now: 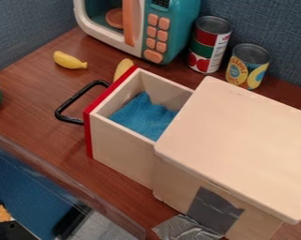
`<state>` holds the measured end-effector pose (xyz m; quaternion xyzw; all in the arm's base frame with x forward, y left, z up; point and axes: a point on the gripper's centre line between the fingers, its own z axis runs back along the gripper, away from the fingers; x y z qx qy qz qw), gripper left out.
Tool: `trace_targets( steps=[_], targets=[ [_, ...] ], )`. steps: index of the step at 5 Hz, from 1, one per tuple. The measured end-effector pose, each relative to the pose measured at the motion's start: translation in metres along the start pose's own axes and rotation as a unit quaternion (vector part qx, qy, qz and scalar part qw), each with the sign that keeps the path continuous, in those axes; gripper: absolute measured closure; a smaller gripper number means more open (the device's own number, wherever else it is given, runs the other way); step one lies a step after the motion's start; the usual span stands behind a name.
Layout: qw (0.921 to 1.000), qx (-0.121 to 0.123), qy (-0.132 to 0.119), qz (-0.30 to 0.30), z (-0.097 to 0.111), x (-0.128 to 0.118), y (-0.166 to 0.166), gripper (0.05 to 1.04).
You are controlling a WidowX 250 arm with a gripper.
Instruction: Close the drawer
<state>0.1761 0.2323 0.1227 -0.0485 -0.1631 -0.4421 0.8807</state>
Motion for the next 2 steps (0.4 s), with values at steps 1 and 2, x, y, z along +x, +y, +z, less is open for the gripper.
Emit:
trace_targets(
  steps=[1, 2],
  targets=[
    [0.9999, -0.015, -0.007, -0.003, -0.009, 0.0, 0.0, 0.085],
    [0.9946, -0.036, -0.015, -0.097, -0.02, 0.027, 0.026, 0.085]
  ],
)
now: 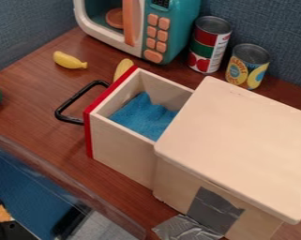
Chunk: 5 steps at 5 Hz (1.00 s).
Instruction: Close the drawer
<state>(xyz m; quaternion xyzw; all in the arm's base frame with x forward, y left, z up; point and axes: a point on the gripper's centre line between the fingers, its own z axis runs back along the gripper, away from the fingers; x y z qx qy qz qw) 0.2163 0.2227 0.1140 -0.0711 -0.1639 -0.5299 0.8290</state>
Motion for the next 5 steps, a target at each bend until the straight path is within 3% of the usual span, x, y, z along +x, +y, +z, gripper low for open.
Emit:
trace_targets(
  steps=[2, 3, 4, 5],
  targets=[
    [0.9969, -0.029, -0.002, -0.074, -0.024, 0.02, 0.023, 0.085],
    [0.9926, -0.043, 0.017, -0.112, -0.044, 0.037, 0.026, 0.085],
    [0.9888, -0.065, 0.052, -0.124, -0.071, 0.047, 0.022, 0.085],
    [0.9893, -0.062, 0.06, -0.117, -0.08, 0.051, 0.025, 0.085]
  ],
)
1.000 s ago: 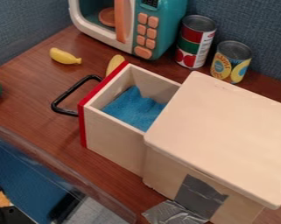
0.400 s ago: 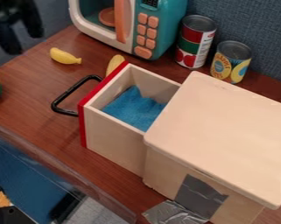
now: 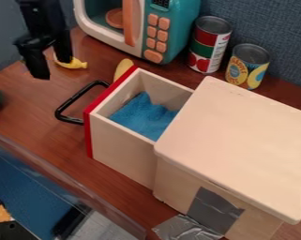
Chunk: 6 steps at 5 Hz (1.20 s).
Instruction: Close the drawer
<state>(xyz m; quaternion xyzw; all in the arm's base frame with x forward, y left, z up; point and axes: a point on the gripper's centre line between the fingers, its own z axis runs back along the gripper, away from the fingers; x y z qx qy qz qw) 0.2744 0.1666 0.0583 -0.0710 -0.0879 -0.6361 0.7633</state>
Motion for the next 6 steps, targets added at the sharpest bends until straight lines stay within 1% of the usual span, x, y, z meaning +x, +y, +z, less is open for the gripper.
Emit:
trace_targets(
  steps=[1, 3, 4, 6],
  targets=[
    [0.9999, -0.005, 0.01, -0.008, -0.012, 0.008, 0.001, 0.085],
    [0.9987, -0.021, 0.019, -0.042, -0.044, 0.027, -0.015, 0.085],
    [0.998, -0.011, 0.026, -0.057, -0.049, 0.04, -0.02, 0.085],
    [0.9962, -0.005, 0.028, -0.082, -0.066, 0.073, -0.024, 0.083]
  ],
)
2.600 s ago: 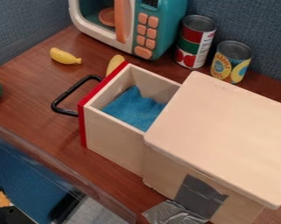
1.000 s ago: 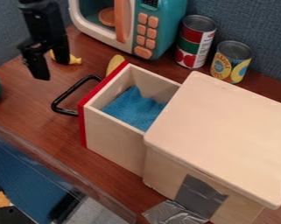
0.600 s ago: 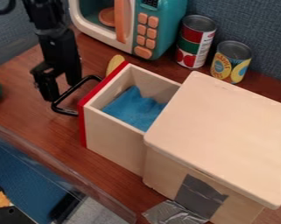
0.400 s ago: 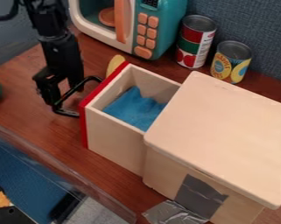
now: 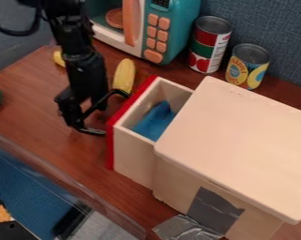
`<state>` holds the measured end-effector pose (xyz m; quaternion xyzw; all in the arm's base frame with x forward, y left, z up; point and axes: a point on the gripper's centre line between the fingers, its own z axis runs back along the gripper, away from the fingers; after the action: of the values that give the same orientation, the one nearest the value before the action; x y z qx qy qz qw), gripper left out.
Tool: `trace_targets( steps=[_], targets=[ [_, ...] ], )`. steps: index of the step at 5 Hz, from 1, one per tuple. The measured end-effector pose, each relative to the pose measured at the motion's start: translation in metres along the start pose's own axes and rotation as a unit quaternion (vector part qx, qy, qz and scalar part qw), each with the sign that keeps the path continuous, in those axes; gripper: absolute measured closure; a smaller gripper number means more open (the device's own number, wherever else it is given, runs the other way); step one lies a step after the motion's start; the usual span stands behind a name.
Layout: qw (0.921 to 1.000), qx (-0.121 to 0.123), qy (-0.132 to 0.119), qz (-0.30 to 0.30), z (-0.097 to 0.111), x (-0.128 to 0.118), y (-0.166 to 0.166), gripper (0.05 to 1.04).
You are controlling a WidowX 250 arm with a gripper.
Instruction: Close the drawer
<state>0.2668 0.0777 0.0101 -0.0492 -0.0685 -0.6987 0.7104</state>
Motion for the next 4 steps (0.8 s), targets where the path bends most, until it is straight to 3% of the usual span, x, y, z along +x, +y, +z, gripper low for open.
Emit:
trace_targets(
  steps=[4],
  targets=[
    [0.999, 0.017, -0.022, -0.034, -0.011, 0.061, 0.017, 0.083]
  ],
)
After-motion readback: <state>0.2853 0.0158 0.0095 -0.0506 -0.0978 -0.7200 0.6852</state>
